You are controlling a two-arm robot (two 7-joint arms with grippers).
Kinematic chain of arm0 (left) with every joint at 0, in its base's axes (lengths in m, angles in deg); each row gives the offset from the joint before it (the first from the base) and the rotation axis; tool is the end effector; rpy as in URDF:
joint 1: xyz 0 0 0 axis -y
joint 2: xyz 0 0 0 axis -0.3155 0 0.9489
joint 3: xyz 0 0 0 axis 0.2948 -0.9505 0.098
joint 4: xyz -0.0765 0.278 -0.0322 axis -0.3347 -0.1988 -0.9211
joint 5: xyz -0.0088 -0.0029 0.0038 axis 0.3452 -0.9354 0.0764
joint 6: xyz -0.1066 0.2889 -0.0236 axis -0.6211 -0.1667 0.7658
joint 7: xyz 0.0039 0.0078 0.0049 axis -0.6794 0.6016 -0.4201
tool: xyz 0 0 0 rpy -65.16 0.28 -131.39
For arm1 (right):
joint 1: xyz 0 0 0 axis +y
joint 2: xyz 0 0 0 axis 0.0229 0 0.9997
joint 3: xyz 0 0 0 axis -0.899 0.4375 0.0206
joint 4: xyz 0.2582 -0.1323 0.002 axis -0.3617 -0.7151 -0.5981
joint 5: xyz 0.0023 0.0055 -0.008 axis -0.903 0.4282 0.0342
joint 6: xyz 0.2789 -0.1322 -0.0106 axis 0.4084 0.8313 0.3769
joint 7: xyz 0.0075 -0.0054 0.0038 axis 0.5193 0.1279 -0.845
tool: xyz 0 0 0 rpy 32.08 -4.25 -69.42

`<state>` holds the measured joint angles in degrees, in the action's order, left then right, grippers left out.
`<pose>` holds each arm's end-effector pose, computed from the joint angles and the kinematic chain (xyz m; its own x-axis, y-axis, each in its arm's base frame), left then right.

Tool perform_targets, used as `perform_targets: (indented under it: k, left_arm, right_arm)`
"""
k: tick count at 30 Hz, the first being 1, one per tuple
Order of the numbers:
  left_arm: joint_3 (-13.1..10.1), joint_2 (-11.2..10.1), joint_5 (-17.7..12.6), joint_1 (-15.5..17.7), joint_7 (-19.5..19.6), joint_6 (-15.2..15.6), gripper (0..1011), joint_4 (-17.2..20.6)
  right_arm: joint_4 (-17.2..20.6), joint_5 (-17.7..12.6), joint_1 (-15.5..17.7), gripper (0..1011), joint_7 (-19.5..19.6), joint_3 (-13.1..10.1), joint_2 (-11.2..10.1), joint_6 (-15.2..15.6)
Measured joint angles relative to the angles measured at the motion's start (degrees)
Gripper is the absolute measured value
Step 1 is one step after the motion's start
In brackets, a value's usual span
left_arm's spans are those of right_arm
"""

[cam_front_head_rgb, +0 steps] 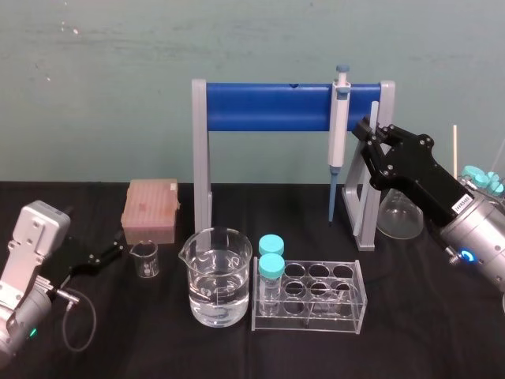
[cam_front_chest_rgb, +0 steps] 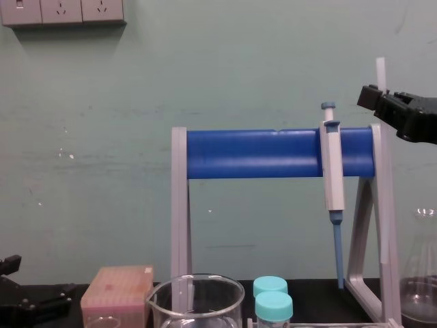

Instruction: Pick up the stirring rod with one hand, then place it down.

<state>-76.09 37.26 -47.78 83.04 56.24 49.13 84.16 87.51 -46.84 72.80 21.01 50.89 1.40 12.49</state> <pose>0.3582 0.0825 -0.3023 0.2924 0.8803 0.3736 -0.9552 0.2874 0.0703 0.3940 -0.0630 -0.2205 0.6550 -0.7476 0.1100 0.6800 0.6466 0.3457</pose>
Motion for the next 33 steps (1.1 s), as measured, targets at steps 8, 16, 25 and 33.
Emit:
perform_targets:
  k: [8,16,25,33]
  left_arm:
    - [0.0,0.0,0.0,0.0,0.0,0.0,1000,0.0]
    - [0.0,0.0,0.0,0.0,0.0,0.0,1000,0.0]
    - [0.0,0.0,0.0,0.0,0.0,0.0,1000,0.0]
    - [0.0,0.0,0.0,0.0,0.0,0.0,1000,0.0]
  right_arm:
    - [-0.06,0.01,-0.01,69,-0.02,0.05,-0.01,0.04]
    - [-0.05,-0.01,0.0,69,0.01,0.05,-0.01,0.11]
    - [-0.3,-0.08,0.02,70,0.01,0.08,-0.01,0.14]
    - [-0.31,-0.12,0.17,70,0.02,0.07,-0.04,0.2]
